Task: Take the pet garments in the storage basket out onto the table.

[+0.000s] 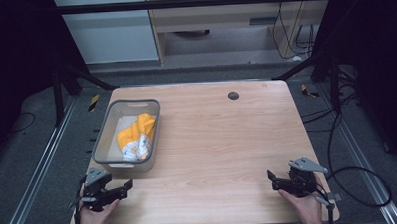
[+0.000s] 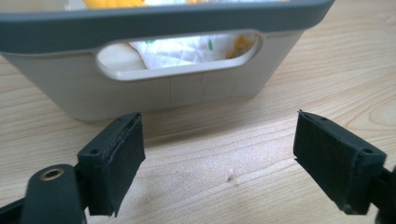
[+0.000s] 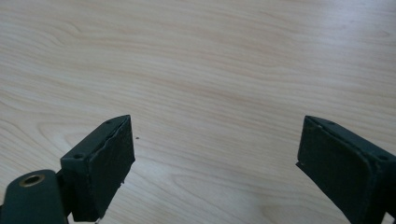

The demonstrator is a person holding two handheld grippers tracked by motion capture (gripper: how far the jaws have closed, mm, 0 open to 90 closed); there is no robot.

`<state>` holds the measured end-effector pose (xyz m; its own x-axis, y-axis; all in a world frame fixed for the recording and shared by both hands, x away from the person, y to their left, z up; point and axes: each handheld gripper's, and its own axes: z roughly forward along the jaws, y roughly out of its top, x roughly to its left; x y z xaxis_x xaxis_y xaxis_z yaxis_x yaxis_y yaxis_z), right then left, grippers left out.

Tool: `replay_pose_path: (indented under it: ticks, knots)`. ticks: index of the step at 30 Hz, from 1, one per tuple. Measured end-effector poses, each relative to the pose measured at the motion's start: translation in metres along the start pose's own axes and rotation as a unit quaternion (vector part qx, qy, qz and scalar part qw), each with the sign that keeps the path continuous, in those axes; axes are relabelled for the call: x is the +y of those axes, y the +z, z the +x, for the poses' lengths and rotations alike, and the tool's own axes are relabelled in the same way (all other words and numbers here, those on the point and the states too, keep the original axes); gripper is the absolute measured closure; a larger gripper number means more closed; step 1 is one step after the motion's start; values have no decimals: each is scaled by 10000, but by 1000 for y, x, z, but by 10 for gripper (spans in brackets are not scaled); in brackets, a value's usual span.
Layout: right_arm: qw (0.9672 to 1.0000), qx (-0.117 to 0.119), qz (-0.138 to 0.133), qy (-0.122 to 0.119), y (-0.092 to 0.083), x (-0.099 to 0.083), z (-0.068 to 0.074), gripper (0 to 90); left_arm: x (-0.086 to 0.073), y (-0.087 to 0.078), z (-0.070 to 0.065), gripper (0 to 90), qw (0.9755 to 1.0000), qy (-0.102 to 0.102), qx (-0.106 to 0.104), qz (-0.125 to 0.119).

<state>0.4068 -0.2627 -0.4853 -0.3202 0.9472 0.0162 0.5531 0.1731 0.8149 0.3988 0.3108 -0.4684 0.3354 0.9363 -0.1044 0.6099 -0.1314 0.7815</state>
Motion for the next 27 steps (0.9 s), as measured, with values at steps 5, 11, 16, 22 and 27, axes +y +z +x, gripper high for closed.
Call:
replay_pose_path:
  ticks: [5, 11, 16, 22, 27]
  knots:
    - [10000, -21, 45, -6, 0, -2, -4, 108, 2, -4, -2, 194, 9999, 76, -7, -68]
    - [9999, -130, 47, -48, -1, -2, -8, 108, 4, -9, -4, 201, 9998, 59, -120, -133]
    - [9999, -131, 35, 15, -2, -3, -10, 108, 7, -13, -5, 200, 9995, -33, -197, -241]
    - [9999, -116, 46, 5, -2, -4, -10, 108, 12, -20, -8, 193, 9990, -32, -212, -394]
    - [9998, -178, 14, -53, -2, -4, -11, 108, 17, -23, -10, 188, 9988, 10, -217, -438]
